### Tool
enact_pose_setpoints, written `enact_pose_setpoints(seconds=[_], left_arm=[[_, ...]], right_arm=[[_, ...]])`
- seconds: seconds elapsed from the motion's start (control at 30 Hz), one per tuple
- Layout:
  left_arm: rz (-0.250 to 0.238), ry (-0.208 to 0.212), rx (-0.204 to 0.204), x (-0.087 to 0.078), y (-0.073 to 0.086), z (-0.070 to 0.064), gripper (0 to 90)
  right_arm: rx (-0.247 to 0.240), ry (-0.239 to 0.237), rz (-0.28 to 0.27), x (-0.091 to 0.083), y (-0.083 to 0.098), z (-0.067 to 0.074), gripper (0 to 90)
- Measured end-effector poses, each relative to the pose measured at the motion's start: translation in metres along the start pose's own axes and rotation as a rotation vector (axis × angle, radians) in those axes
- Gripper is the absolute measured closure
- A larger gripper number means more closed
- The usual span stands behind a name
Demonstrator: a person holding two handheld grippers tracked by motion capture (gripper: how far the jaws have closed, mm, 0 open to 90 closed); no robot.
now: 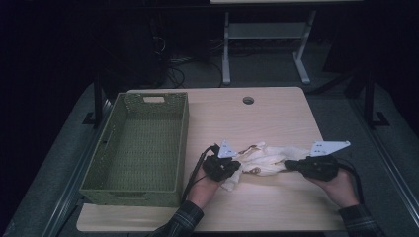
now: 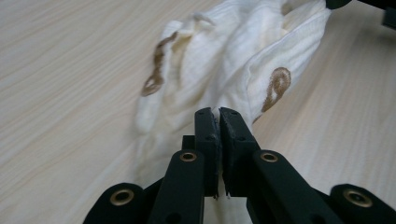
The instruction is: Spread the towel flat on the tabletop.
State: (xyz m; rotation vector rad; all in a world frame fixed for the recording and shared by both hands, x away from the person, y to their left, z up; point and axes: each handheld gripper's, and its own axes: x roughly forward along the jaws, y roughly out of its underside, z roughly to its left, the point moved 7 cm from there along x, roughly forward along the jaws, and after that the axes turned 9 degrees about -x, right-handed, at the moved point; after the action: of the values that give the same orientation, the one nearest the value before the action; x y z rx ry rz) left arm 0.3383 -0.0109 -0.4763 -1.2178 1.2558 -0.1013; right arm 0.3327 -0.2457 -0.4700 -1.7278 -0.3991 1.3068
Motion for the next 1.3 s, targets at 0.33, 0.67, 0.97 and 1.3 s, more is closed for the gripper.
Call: enact_pose_setpoints(seconds=[0.33,0.67,0.97,1.3], left_arm=[[-0.001,0.038,0.017,0.002,-0.002,-0.009,68.6],[-0.031,-0.033,0.035,0.026,-0.031,0.01,59.7],[0.007,-0.024,0.065,0.062,-0.054,0.019,59.7],[0.047,0.018,0.082,0.094,-0.062,0.022,57.5]], right_arm=[[0.015,-0.014,0.044,-0.026,0.031,0.022,87.2],[0.032,-0.004,0.023,-0.043,0.042,0.021,73.5],[0.065,0.133,0.064,-0.032,0.041,-0.034,70.1],[0.159,0.238,0.111,-0.021,0.051,-0.097,71.5]])
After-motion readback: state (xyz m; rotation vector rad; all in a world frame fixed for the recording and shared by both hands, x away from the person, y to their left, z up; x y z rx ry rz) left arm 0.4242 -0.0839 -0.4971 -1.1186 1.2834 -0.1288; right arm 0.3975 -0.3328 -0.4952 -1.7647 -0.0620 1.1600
